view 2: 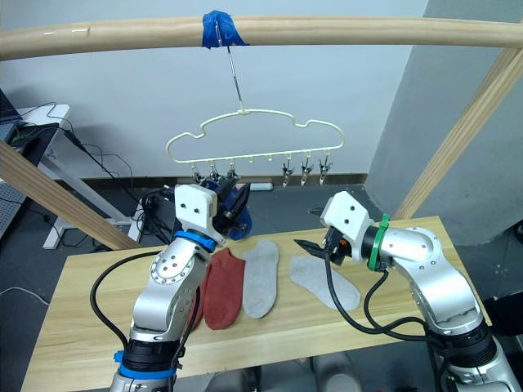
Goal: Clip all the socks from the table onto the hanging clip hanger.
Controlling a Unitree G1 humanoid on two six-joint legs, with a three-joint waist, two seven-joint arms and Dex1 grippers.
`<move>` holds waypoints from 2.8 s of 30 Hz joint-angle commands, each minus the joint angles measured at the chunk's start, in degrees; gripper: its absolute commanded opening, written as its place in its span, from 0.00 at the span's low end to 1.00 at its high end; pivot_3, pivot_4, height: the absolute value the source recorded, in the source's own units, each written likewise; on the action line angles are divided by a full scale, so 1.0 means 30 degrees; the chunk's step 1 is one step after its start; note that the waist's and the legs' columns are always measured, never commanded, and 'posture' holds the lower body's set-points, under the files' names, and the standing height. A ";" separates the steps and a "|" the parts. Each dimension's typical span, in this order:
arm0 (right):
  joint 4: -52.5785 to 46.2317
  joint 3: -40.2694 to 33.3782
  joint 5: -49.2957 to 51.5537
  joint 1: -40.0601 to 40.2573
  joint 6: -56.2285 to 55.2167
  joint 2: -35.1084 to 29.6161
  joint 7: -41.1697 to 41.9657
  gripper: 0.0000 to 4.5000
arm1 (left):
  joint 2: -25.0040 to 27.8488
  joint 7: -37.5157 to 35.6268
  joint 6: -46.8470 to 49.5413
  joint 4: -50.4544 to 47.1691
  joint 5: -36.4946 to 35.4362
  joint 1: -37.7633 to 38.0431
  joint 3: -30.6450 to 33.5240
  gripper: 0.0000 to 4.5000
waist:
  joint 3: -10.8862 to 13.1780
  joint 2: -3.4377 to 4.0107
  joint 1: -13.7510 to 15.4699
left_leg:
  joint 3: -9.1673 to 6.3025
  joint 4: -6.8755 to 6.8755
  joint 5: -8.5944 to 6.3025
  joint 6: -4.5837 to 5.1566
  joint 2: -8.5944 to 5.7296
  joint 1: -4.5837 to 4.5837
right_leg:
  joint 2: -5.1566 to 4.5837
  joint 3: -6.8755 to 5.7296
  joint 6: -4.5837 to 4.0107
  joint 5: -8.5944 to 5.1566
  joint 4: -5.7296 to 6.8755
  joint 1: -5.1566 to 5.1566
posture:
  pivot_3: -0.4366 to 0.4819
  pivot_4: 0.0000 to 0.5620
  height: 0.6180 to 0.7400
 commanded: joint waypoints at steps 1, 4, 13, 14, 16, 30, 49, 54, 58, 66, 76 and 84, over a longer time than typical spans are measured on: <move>-0.0917 -0.0552 0.0564 -0.0187 0.0158 -0.0259 -0.0244 0.77 | -0.0165 0.0267 -0.0519 -0.0072 0.0110 -0.0414 0.0245 0.43 | 0.0000 -0.0001 0.0006 | 0.0001 0.0002 0.0000 0.0000 -0.0002 0.0000 | 0.0000 -0.0004 0.0000 0.0000 -0.0001 0.0005 | 0.20 0.41 1.00; -0.1019 -0.0598 0.0798 -0.0153 0.0291 -0.0396 -0.0418 0.77 | -0.0143 0.0280 -0.0584 0.0093 0.0175 -0.0520 0.0151 0.59 | 0.0000 -0.0001 0.0000 | -0.0001 0.0000 0.0000 0.0000 0.0000 0.0003 | 0.0000 0.0002 0.0000 0.0000 -0.0005 0.0005 | 0.19 0.41 1.00; -0.1070 -0.0684 0.1330 -0.0192 0.0433 -0.0654 -0.0836 0.77 | -0.0327 0.0360 -0.0611 0.0638 0.0368 -0.1039 -0.0021 0.72 | 0.0001 -0.0001 0.0001 | 0.0004 -0.0003 0.0000 0.0000 -0.0004 0.0001 | 0.0003 -0.0005 0.0001 0.0000 -0.0023 0.0012 | 0.19 0.40 1.00; -0.1084 -0.0693 0.1386 -0.0175 0.0453 -0.0683 -0.0866 0.77 | -0.0335 0.0418 -0.0689 0.0670 0.0441 -0.1052 0.0029 0.64 | 0.0001 -0.0002 0.0001 | 0.0004 -0.0004 0.0000 0.0000 -0.0003 0.0000 | 0.0004 -0.0006 0.0000 0.0000 -0.0024 0.0012 | 0.19 0.40 1.00; -0.1104 -0.0706 0.1503 -0.0150 0.0475 -0.0755 -0.0926 0.77 | -0.0308 0.0475 -0.0816 0.0677 0.0611 -0.1047 0.0044 0.54 | 0.0001 -0.0001 0.0002 | 0.0003 -0.0007 0.0000 0.0000 0.0000 -0.0001 | 0.0004 -0.0007 0.0000 0.0000 -0.0028 0.0011 | 0.19 0.40 1.00; -0.1189 -0.0803 0.1910 0.0327 0.0387 -0.1123 -0.1092 0.77 | -0.0446 0.0634 -0.1253 -0.0536 0.1569 0.0087 -0.0361 0.42 | 0.0001 -0.0002 0.0003 | -0.0002 -0.0020 -0.0002 0.0003 0.0008 -0.0012 | 0.0003 -0.0002 0.0003 0.0002 -0.0102 0.0025 | 0.19 0.40 1.00; -0.1364 -0.1045 0.2533 0.0395 0.0501 -0.1563 -0.1064 0.77 | -0.1392 0.1862 -0.1203 0.0696 0.2163 0.0328 -0.0632 0.42 | 0.0003 -0.0006 0.0025 | 0.0013 -0.0020 -0.0004 0.0005 -0.0007 -0.0012 | 0.0010 -0.0006 0.0010 0.0006 -0.0117 0.0036 | 0.18 0.41 1.00; -0.1443 -0.1125 0.2629 0.0374 0.0583 -0.1607 -0.1089 0.77 | -0.1284 0.1729 -0.1695 0.1863 0.2021 -0.0550 -0.0409 0.42 | 0.0007 -0.0010 0.0038 | 0.0012 -0.0020 -0.0003 0.0005 -0.0002 -0.0015 | 0.0009 -0.0012 0.0010 0.0006 -0.0118 0.0037 | 0.18 0.41 1.00; -0.1499 -0.1161 0.2709 0.0402 0.0623 -0.1604 -0.1078 0.77 | -0.1304 0.1807 -0.2126 0.2597 0.2007 -0.1280 -0.0146 0.42 | 0.0007 -0.0010 0.0025 | 0.0016 -0.0019 -0.0003 0.0005 -0.0011 -0.0013 | 0.0012 -0.0010 0.0013 0.0007 -0.0118 0.0038 | 0.18 0.41 1.00; -0.1826 -0.1485 0.3889 0.0458 0.0334 -0.1380 -0.0634 0.77 | -0.1568 0.2035 -0.2407 0.2336 0.2129 -0.1741 -0.0210 0.42 | 0.0009 -0.0013 0.0030 | 0.0012 -0.0022 -0.0004 0.0005 -0.0002 -0.0017 | 0.0011 -0.0007 0.0013 0.0007 -0.0129 0.0037 | 0.18 0.42 1.00; -0.1981 -0.1614 0.4821 0.0429 0.0425 -0.1501 -0.0827 0.77 | -0.1697 0.2068 -0.2226 0.2286 0.2058 -0.2059 -0.0139 0.42 | 0.0010 -0.0014 0.0027 | 0.0015 -0.0024 -0.0004 0.0005 -0.0008 -0.0016 | 0.0016 -0.0011 0.0014 0.0007 -0.0129 0.0040 | 0.18 0.42 1.00; -0.1847 -0.1646 0.5025 0.0149 0.0574 -0.1607 -0.0906 0.77 | -0.1757 0.1787 -0.2300 0.2442 0.1873 -0.2153 -0.0198 0.23 | 0.0011 -0.0015 0.0027 | 0.0016 -0.0022 -0.0004 0.0005 -0.0008 -0.0016 | 0.0016 -0.0010 0.0014 0.0007 -0.0130 0.0040 | 0.17 0.42 1.00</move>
